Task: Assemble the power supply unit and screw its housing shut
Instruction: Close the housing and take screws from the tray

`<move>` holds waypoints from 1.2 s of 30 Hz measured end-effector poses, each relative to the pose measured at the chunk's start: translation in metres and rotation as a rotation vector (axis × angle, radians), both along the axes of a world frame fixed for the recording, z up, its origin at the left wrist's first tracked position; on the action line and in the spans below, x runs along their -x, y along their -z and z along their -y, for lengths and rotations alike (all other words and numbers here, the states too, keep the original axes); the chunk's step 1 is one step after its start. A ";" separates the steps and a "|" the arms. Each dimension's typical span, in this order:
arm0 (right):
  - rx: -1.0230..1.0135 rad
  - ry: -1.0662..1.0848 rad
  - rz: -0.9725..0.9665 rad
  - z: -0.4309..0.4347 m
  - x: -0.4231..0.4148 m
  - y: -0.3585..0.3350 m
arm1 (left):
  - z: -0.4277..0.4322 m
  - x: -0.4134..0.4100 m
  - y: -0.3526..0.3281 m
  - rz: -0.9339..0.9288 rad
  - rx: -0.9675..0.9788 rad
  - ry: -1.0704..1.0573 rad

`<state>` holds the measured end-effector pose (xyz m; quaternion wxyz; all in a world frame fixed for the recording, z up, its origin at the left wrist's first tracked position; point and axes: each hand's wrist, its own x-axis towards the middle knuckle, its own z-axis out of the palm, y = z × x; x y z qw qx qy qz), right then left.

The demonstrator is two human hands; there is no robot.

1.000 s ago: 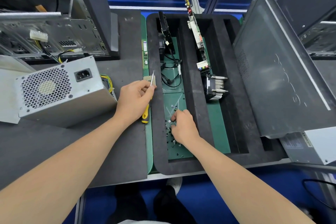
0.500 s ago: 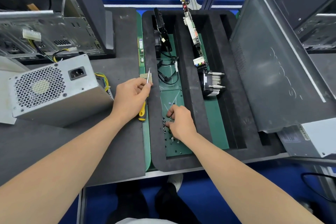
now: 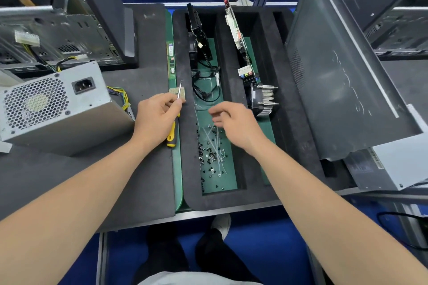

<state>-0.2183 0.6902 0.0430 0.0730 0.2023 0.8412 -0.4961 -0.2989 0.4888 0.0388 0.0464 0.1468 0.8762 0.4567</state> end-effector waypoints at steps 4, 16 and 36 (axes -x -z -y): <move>-0.022 0.025 -0.084 -0.022 0.009 -0.011 | 0.000 -0.002 -0.001 0.040 -0.040 -0.023; -0.314 -0.349 0.037 -0.011 0.012 -0.019 | -0.003 -0.003 0.005 0.005 -0.032 -0.063; -0.567 -0.518 0.407 0.029 0.031 0.045 | -0.001 0.005 0.011 0.004 -0.011 -0.033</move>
